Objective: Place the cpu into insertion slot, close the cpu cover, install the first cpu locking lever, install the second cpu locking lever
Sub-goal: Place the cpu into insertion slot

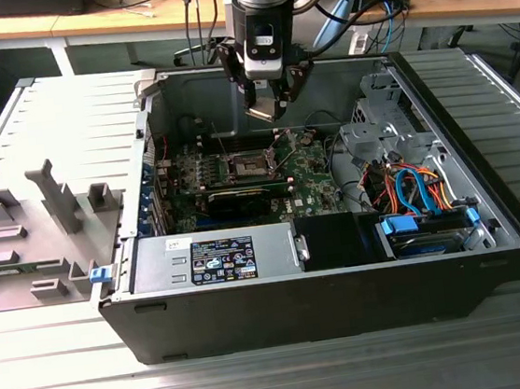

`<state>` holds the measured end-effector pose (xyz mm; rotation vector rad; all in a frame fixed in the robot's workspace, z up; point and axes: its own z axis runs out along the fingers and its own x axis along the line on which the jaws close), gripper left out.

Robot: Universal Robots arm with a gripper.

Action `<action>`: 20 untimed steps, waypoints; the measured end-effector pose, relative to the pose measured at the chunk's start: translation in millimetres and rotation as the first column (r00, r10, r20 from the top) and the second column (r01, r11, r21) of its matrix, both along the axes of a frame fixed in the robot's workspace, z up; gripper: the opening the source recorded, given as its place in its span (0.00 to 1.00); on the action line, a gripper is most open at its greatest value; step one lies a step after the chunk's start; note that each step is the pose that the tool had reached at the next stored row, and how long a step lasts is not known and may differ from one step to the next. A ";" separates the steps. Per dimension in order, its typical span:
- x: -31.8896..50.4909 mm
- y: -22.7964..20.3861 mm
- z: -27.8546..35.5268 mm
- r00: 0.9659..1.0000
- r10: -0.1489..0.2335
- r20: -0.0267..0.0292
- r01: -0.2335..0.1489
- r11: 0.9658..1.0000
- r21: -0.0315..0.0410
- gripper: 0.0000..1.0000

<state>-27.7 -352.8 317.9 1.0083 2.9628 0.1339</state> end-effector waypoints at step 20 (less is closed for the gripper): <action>0.0 0.0 -0.5 1.000 -0.013 0.000 0.013 1.000 0.000 0.54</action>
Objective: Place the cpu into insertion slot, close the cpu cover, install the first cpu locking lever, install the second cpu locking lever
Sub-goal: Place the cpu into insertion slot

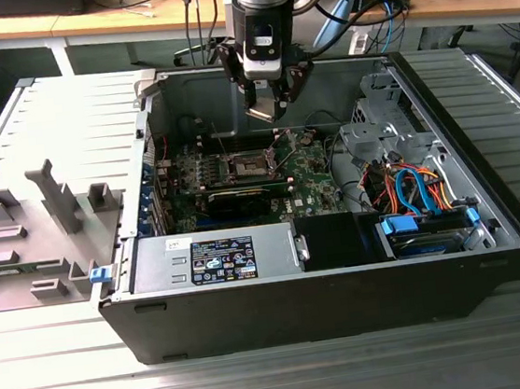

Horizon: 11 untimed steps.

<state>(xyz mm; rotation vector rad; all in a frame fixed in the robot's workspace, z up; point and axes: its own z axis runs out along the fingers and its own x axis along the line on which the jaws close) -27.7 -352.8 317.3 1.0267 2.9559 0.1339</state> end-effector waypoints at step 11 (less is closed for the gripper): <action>0.0 0.0 -0.3 1.000 -0.008 0.000 0.008 1.000 0.000 0.54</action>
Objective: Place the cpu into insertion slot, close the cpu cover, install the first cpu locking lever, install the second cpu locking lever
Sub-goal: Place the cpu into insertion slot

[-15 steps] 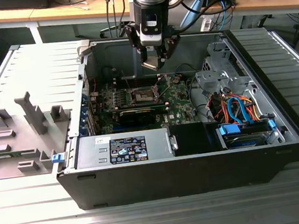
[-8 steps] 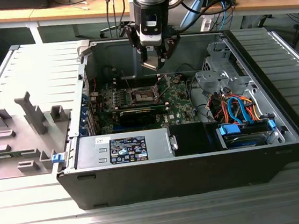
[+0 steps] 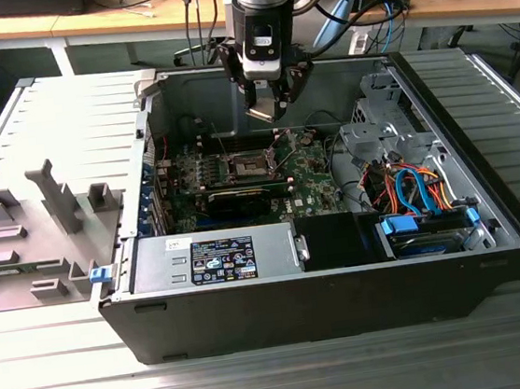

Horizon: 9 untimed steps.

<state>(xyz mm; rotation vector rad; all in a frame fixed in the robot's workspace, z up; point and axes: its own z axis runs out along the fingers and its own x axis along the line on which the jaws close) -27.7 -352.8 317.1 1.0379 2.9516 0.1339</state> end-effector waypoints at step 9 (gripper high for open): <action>0.0 0.0 -0.2 1.000 -0.006 0.000 0.006 1.000 0.000 0.54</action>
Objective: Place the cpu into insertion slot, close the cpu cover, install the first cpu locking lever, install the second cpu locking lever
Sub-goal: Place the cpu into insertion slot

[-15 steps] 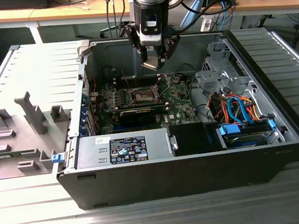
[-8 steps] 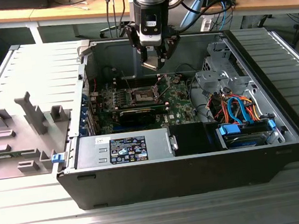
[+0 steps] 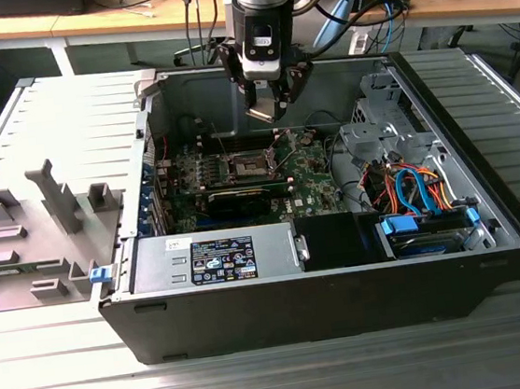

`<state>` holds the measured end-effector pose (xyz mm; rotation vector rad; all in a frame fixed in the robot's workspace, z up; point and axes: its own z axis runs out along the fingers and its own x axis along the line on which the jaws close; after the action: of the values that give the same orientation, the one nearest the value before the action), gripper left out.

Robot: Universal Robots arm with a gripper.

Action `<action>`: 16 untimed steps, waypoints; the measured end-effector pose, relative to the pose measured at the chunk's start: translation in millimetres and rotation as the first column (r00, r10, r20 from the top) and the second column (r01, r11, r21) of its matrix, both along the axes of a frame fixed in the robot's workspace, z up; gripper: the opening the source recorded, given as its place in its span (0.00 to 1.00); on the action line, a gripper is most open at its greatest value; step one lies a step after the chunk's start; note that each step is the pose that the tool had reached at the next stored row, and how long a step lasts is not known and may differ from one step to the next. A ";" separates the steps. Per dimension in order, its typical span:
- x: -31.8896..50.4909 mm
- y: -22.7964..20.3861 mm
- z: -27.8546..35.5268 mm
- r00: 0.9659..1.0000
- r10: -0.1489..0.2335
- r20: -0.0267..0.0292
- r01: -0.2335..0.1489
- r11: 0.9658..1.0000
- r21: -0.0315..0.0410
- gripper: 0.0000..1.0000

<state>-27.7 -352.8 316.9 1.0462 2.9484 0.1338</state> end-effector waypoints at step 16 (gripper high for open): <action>0.0 0.0 -0.5 1.000 -0.011 0.000 0.011 1.000 0.000 0.54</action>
<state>-27.7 -352.8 316.3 1.0624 2.9421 0.1336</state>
